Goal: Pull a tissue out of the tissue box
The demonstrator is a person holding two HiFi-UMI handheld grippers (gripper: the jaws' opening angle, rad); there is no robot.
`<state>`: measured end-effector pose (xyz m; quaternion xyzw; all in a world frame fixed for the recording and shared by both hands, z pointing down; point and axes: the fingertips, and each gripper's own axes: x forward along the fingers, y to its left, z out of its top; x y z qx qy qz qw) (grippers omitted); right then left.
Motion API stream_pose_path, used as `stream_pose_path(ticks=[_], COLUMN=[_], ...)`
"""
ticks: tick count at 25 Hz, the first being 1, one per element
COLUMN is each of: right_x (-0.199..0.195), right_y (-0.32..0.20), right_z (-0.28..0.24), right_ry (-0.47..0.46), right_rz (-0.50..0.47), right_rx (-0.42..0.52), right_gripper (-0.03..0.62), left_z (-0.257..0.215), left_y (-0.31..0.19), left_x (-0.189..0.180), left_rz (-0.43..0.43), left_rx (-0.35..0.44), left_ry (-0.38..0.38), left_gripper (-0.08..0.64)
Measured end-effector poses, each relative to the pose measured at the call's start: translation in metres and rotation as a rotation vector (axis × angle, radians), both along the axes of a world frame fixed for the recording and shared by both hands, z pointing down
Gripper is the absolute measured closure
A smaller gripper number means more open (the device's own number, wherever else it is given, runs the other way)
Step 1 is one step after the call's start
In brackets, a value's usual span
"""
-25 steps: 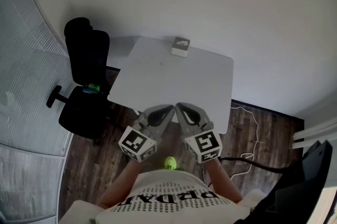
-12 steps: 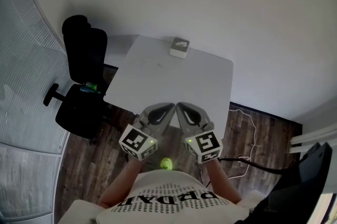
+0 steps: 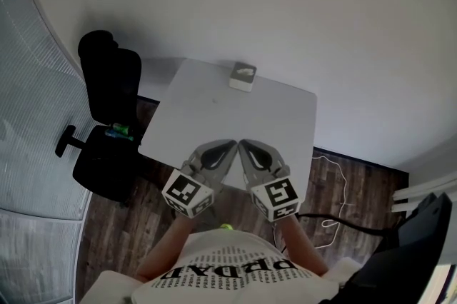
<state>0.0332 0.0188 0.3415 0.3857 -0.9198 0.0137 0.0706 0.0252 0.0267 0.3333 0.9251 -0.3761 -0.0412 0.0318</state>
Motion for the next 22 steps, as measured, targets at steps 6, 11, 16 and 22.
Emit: stream_pose_path(ticks=[6, 11, 16, 22], right_x=[-0.011, -0.018, -0.023, -0.029], right_y=[-0.044, -0.077, -0.104, -0.134], right_z=[-0.005, -0.007, -0.006, -0.002], right_ry=[0.0, 0.003, 0.004, 0.014], right_rz=[0.028, 0.059, 0.097, 0.128], right_rx=[-0.001, 0.004, -0.002, -0.01], right_gripper=[0.584, 0.584, 0.583, 0.584], left_z=[-0.007, -0.009, -0.009, -0.007], left_y=[-0.045, -0.079, -0.106, -0.135], left_x=[-0.011, -0.019, -0.024, -0.03], left_rz=[0.031, 0.062, 0.107, 0.146], left_rx=[0.004, -0.002, -0.01, -0.024], left_ry=[0.013, 0.017, 0.012, 0.016], left_gripper=[0.568, 0.568, 0.568, 0.568])
